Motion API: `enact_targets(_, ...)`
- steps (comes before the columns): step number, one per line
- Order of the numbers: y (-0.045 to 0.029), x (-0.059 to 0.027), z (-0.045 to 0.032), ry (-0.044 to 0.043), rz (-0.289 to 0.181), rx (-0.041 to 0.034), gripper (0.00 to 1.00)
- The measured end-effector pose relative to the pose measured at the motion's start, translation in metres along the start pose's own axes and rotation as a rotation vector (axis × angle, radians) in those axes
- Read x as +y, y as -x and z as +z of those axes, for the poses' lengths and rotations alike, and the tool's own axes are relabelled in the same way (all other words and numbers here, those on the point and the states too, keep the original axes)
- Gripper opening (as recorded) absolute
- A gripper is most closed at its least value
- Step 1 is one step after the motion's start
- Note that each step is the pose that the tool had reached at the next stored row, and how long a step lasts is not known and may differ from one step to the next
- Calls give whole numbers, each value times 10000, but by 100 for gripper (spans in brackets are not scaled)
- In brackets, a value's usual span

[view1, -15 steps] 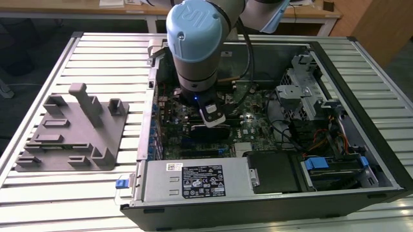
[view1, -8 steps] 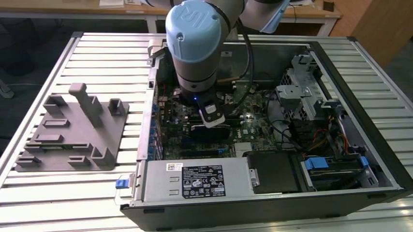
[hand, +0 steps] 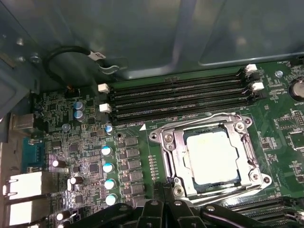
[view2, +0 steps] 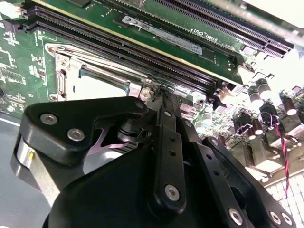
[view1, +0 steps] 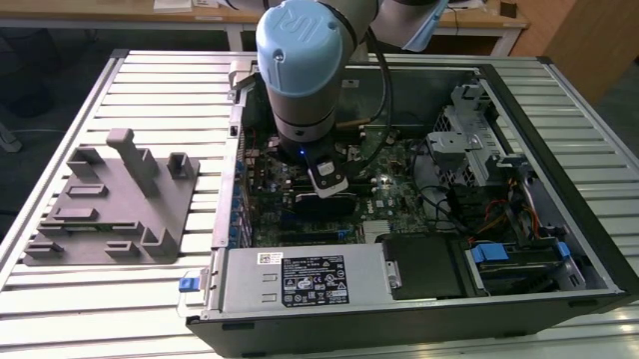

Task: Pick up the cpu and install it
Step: 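Install the second cpu locking lever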

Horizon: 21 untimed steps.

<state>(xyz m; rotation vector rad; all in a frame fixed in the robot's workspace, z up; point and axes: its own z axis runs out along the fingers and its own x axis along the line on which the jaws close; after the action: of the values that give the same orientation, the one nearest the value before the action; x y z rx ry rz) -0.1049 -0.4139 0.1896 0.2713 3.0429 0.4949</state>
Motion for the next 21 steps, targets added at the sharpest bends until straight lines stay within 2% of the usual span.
enact_targets(2, 1, 17, -46, 0, 12, -5, 11)
enact_targets(7, 3, 77, -219, -3, 33, -13, 11)
enact_targets(9, 3, 94, -258, -67, 42, -31, 11)
enact_targets(11, 8, 100, -264, -287, 55, -76, 11)
enact_targets(14, 24, 108, -262, -694, 93, -168, 11)
enact_targets(15, 35, 113, -260, -795, 96, -189, 11)
enact_targets(21, 112, 167, -240, -1151, 94, -255, 11)
